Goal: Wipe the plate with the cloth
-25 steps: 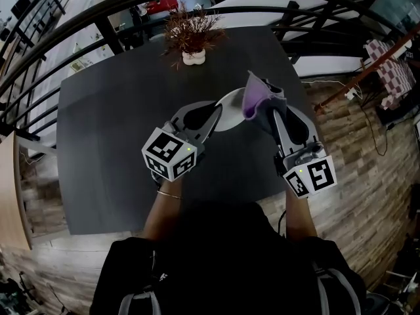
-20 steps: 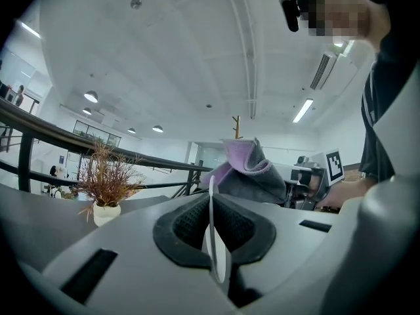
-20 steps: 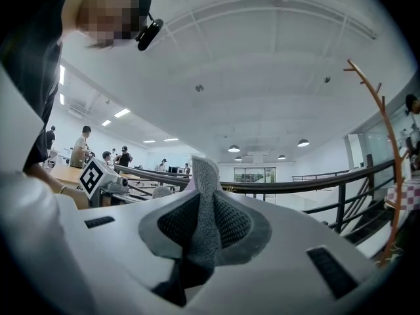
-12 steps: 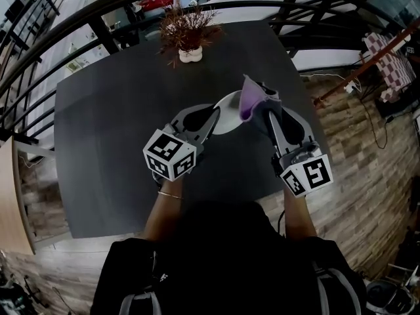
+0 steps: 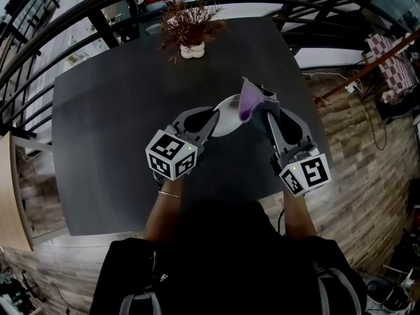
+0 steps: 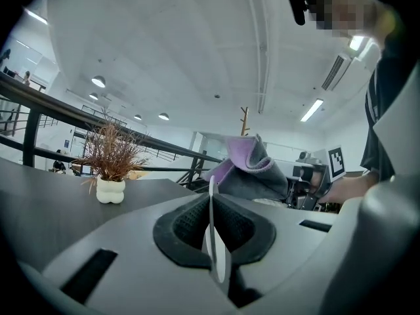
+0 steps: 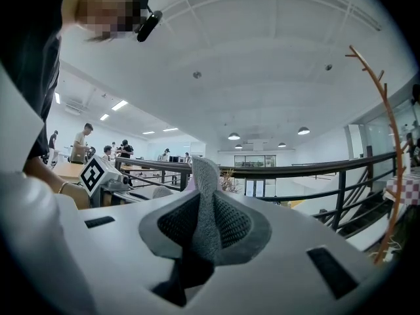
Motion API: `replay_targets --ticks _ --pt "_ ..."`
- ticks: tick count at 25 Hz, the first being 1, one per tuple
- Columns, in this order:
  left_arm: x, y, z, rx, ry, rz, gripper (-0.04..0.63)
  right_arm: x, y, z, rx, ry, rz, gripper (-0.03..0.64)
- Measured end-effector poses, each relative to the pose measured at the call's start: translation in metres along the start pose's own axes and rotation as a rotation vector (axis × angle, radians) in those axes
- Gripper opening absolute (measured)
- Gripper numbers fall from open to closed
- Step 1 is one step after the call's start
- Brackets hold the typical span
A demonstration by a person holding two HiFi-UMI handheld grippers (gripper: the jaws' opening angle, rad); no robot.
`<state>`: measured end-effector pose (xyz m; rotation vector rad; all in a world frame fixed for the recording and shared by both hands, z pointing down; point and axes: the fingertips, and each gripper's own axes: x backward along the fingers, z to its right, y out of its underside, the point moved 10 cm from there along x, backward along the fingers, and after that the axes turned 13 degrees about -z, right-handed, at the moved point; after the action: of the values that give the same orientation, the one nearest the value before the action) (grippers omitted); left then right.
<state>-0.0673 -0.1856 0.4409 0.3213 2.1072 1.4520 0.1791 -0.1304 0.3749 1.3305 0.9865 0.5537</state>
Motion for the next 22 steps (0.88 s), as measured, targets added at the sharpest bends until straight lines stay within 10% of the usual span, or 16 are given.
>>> replay_targets --ticks 22 --pt "-0.021 0.036 -0.017 0.073 -0.008 -0.118 0.017 -0.027 0.035 0.009 -0.052 -0.056 -0.083 0.06"
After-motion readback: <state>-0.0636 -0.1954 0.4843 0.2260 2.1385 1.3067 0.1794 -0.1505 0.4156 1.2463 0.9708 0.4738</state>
